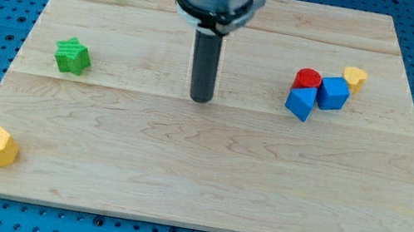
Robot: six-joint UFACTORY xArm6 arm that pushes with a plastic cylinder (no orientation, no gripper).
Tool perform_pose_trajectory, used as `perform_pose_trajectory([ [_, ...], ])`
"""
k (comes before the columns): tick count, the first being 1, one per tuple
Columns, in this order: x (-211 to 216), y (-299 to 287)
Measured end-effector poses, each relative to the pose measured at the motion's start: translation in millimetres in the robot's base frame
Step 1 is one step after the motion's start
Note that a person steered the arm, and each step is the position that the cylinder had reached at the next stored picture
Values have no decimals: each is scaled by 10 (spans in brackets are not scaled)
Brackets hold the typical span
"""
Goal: Place your arm at the top left of the green circle
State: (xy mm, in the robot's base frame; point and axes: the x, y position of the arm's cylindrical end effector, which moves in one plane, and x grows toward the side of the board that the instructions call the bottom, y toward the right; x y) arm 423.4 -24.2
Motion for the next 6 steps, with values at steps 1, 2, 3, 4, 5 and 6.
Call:
perform_pose_trajectory([
  [1,-415,-203],
  [2,-751,-465],
  [3,-752,-1381],
  [4,-1149,-1895],
  [5,-1535,-2232],
  [6,-1879,-2330],
])
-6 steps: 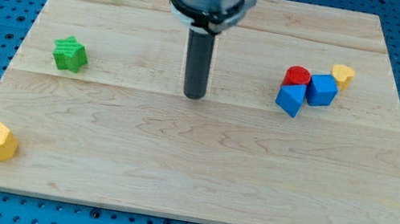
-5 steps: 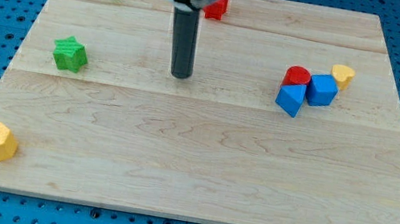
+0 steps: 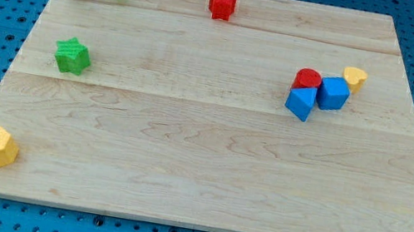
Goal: Place your arm at the top left of the green circle
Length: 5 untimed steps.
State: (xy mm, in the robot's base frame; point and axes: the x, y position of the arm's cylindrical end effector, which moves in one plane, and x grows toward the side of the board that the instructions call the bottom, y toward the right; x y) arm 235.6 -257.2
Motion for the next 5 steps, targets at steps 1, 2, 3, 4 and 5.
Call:
perform_pose_trajectory([
  [1,-353,14],
  [2,-420,62],
  [3,-426,335],
  [4,-417,560],
  [5,-403,621],
])
